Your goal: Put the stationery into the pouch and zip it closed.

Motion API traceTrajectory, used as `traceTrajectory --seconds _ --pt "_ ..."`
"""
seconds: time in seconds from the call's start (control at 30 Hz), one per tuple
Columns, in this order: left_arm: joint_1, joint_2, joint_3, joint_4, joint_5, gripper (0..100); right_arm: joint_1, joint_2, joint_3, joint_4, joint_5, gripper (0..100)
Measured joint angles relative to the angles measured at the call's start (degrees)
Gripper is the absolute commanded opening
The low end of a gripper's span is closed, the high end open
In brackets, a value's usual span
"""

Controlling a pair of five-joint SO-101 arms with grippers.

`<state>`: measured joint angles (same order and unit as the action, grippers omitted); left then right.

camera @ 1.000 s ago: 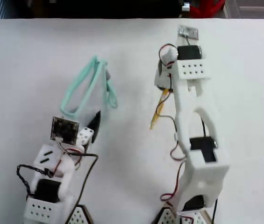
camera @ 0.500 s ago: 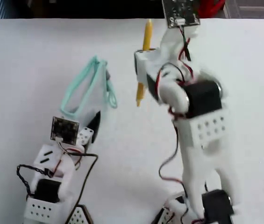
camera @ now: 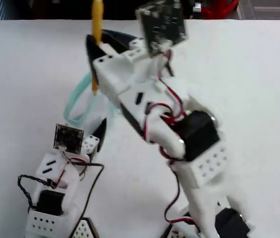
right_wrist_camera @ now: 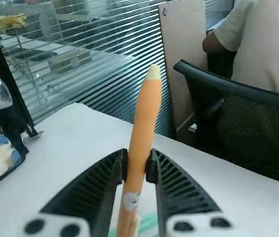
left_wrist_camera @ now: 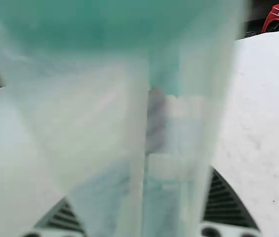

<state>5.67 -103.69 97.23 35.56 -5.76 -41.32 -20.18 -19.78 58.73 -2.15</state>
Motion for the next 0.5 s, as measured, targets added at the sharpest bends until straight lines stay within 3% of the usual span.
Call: traceTrajectory --seconds 0.2,0.5 --pt "0.0 0.0 0.0 0.0 0.0 21 -7.74 3.34 0.09 -1.93 12.84 1.8" --pt "0.0 0.0 0.0 0.0 0.0 21 -8.0 7.56 0.09 -3.16 15.38 1.8"
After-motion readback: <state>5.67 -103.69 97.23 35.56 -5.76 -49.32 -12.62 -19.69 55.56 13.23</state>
